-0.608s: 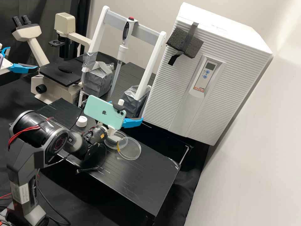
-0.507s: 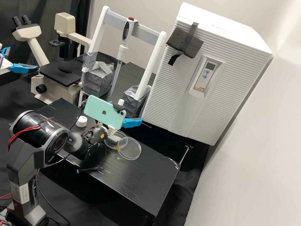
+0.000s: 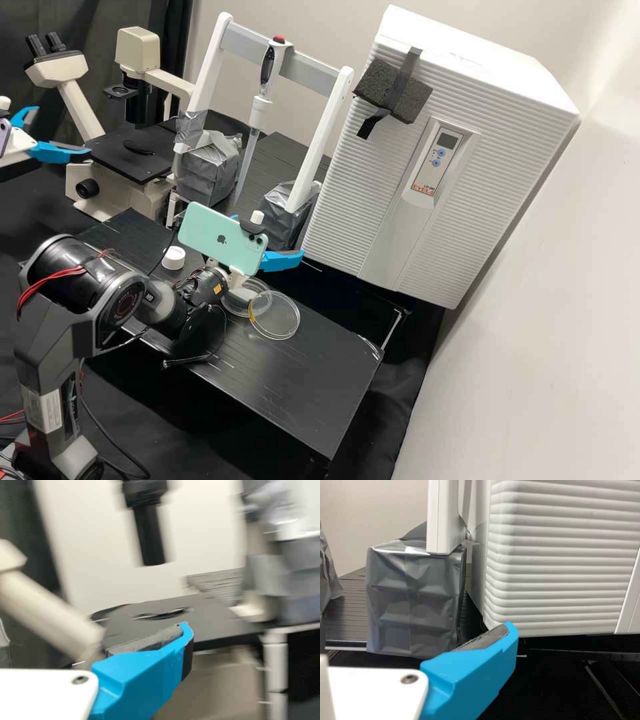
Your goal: Close the bottle
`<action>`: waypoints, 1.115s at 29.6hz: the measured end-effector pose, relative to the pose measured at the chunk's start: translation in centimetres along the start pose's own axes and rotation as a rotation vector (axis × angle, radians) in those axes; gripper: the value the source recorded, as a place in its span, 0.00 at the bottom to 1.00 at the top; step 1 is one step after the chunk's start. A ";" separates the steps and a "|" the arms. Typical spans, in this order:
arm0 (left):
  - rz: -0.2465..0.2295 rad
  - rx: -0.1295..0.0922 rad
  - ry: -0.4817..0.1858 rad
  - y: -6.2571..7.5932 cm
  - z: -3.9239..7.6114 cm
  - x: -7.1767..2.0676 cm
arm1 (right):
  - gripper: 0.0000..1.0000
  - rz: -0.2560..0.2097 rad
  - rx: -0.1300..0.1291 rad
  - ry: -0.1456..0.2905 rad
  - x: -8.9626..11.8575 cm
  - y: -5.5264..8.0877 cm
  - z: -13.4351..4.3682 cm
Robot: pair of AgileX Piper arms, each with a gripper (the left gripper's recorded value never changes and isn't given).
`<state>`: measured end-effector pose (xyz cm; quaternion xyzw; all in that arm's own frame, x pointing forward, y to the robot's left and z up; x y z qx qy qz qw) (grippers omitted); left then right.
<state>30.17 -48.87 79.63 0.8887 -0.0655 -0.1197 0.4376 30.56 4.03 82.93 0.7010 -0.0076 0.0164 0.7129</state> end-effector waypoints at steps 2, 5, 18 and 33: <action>0.007 0.013 -0.080 0.1 1.2 0.00 | 1.00 0.000 0.000 0.000 0.0 0.0 0.0; 0.005 0.029 -0.171 0.0 2.6 -0.03 | 1.00 0.000 0.000 0.000 0.0 0.0 0.0; -0.041 0.092 -0.371 -0.8 5.8 -0.42 | 1.00 0.000 0.000 0.000 0.0 0.0 0.0; -0.135 0.041 -0.393 -3.4 5.7 -0.96 | 1.00 0.000 0.000 0.000 0.0 0.0 0.0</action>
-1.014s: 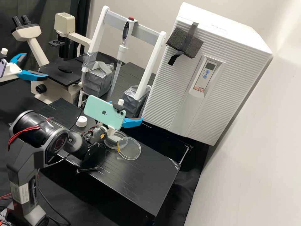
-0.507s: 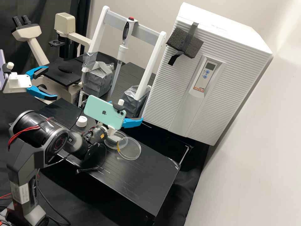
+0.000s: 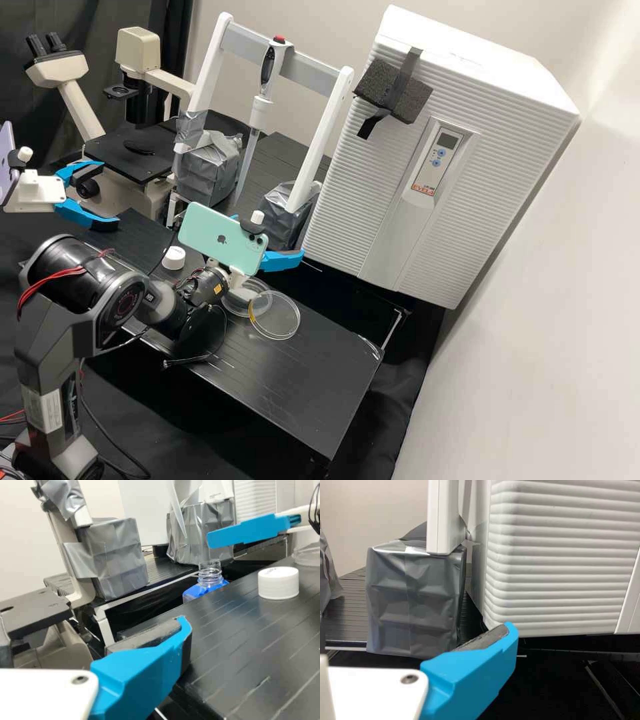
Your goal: Close the bottle
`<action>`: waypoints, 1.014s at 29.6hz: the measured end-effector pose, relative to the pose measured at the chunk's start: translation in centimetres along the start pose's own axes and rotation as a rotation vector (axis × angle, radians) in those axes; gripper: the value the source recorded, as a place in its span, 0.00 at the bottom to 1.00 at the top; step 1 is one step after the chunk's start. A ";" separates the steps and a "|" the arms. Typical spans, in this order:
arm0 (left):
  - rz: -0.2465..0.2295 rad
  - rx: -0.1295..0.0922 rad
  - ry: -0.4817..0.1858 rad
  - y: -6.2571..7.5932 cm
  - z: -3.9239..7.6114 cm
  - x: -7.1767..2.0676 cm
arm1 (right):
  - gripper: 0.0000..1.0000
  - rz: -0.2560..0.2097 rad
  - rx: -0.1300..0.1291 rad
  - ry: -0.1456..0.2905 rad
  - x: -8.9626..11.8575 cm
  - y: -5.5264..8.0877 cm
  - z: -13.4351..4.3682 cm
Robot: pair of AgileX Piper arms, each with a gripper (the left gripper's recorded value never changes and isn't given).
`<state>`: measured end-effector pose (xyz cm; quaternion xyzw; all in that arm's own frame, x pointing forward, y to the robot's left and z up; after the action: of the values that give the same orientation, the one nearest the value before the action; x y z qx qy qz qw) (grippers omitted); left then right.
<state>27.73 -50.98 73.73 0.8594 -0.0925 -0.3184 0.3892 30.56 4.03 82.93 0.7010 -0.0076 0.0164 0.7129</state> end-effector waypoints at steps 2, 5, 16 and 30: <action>0.000 -0.017 -0.001 -0.1 0.0 -0.02 | 1.00 0.000 0.000 0.000 0.0 0.0 0.0; -0.002 -0.042 0.001 -0.1 0.0 -0.08 | 1.00 0.000 0.000 0.000 0.0 0.0 0.0; 0.013 -0.115 -0.036 -0.2 0.2 -0.02 | 1.00 0.000 0.000 0.000 0.0 0.0 0.0; 0.012 -0.114 -0.037 -0.2 0.2 -0.02 | 1.00 0.000 0.000 0.000 0.0 0.0 0.0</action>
<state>27.56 -50.99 73.48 0.8291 -0.0864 -0.3369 0.4378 30.56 4.03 82.93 0.7010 -0.0076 0.0164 0.7129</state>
